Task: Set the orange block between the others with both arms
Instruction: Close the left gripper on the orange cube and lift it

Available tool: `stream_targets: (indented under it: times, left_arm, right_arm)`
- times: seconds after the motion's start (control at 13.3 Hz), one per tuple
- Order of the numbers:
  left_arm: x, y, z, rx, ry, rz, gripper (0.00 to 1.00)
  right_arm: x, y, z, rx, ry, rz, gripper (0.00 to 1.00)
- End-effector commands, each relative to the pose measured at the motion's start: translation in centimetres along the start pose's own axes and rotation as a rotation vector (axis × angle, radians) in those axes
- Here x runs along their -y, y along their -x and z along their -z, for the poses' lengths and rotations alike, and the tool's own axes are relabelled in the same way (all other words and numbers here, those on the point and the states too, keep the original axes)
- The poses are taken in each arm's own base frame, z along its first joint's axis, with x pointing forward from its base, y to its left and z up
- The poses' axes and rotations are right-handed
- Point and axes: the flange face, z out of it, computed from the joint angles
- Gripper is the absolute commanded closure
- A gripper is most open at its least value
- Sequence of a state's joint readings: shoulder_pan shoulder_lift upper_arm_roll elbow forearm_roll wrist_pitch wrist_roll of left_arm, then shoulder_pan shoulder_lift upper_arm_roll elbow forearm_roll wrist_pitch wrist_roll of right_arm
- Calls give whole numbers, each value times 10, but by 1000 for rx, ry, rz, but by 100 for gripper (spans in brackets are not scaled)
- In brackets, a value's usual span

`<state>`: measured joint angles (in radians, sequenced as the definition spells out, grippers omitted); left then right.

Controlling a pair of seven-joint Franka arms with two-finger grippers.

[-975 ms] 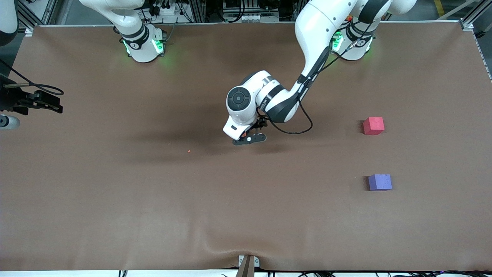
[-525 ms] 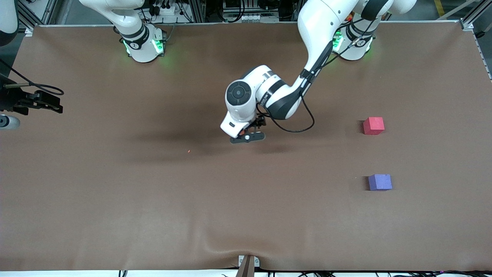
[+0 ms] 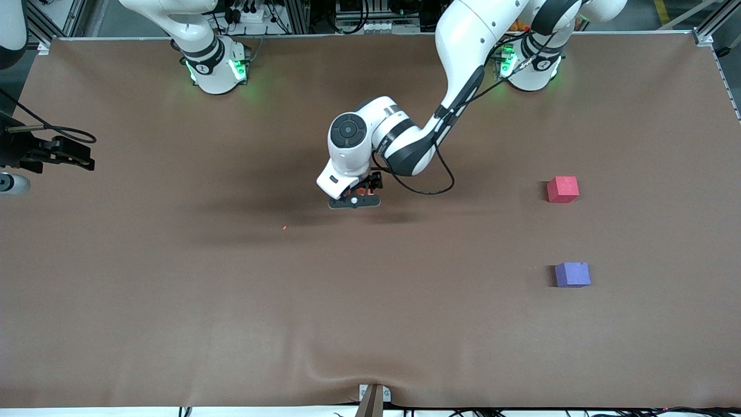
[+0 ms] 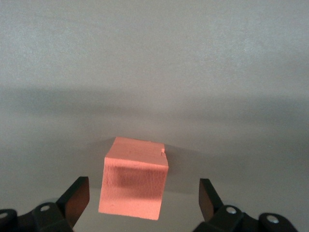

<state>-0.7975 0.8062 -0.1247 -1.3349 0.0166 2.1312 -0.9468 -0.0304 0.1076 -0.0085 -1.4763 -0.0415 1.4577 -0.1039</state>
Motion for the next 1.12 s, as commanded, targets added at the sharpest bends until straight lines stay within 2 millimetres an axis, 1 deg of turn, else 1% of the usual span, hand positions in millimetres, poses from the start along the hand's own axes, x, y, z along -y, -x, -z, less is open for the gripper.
stream_targets:
  times: [0.0, 0.15, 0.3, 0.38, 0.6, 0.9, 1.05]
  left_arm:
    - [-1, -3, -1, -26, -1, -29, 0]
    - [-3, -4, -9, -33, 11, -29, 0]
    - [-7, 8, -25, -32, -18, -60, 0]
    - [-7, 9, -29, -47, -36, -79, 0]
    - [-6, 9, -35, -59, -52, -96, 0]
    - [-6, 10, -47, -59, -52, -100, 0]
    - [-6, 10, -46, -60, -49, -96, 0]
  right_arm:
    - [1, 3, 6, -5, -15, 2, 0]
    - [2, 3, 6, -5, -15, 4, 0]
    - [2, 3, 6, -5, -15, 4, 0]
    - [2, 3, 6, -5, -15, 4, 0]
    - [2, 3, 6, -5, -15, 4, 0]
    - [2, 3, 6, -5, -15, 4, 0]
    - [2, 3, 6, -5, -15, 4, 0]
